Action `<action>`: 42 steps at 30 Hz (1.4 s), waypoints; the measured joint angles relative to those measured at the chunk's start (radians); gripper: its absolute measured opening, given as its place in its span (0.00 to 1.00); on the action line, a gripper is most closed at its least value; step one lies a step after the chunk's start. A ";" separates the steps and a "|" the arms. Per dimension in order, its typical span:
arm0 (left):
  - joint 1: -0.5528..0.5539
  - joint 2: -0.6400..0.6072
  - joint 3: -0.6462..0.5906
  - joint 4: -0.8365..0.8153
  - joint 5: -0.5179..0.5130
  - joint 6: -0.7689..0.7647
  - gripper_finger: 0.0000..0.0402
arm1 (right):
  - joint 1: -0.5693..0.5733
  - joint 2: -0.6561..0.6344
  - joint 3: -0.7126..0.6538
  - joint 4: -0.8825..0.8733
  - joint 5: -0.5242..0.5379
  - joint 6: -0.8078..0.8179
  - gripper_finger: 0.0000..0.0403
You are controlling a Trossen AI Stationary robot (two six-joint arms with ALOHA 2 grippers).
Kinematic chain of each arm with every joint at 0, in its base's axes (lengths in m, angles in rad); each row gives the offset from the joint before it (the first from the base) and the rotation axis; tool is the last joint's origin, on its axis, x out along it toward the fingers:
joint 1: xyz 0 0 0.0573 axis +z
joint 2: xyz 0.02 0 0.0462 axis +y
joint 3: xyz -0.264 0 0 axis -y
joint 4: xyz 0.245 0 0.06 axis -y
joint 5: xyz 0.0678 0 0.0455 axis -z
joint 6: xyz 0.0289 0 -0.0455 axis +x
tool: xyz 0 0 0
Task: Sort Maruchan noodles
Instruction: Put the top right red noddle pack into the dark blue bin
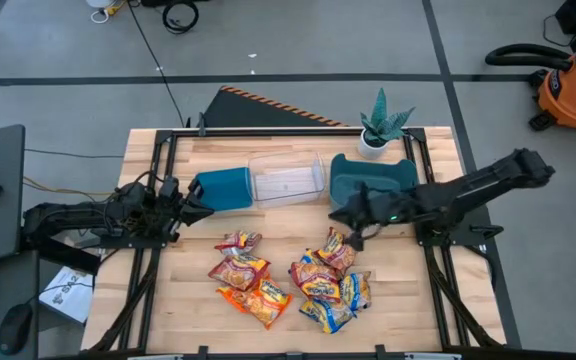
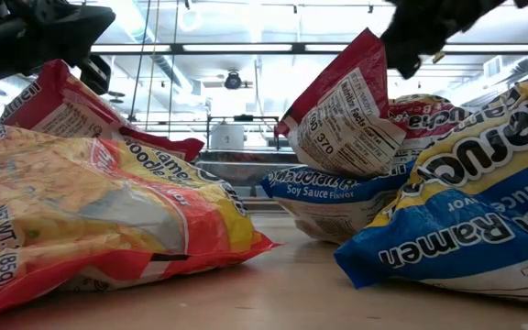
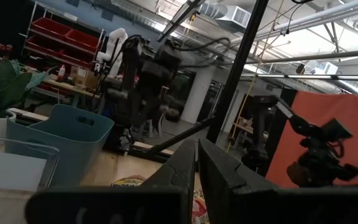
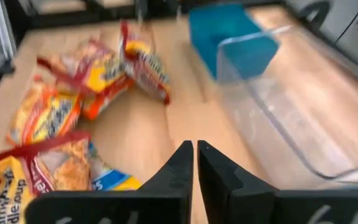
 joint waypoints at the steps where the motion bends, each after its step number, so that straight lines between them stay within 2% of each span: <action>1: 0.000 0.000 0.000 0.000 0.000 0.000 0.07 | 0.000 0.041 0.025 -0.008 -0.017 0.000 0.09; 7: 0.000 0.000 0.000 0.000 0.000 0.000 0.07 | -0.007 0.265 0.202 -0.104 -0.159 -0.024 0.21; 14: 0.000 0.000 0.000 0.000 0.000 0.000 0.07 | -0.037 0.432 0.353 -0.279 -0.327 -0.060 0.33; 20: 0.000 0.000 0.000 0.000 0.000 0.000 0.07 | -0.058 0.516 0.378 -0.404 -0.430 -0.091 0.34; 27: 0.000 0.000 0.000 0.000 0.000 0.000 0.07 | -0.080 0.589 0.379 -0.443 -0.475 -0.107 0.33; 32: 0.000 0.000 0.000 0.000 0.000 0.000 0.07 | -0.089 0.615 0.379 -0.441 -0.496 -0.117 0.29; 40: 0.000 0.000 0.000 0.000 0.000 0.000 0.07 | -0.091 0.633 0.378 -0.449 -0.481 -0.161 0.04; 42: 0.000 0.000 0.000 0.001 0.000 0.000 0.07 | -0.092 0.629 0.379 -0.450 -0.449 -0.169 0.02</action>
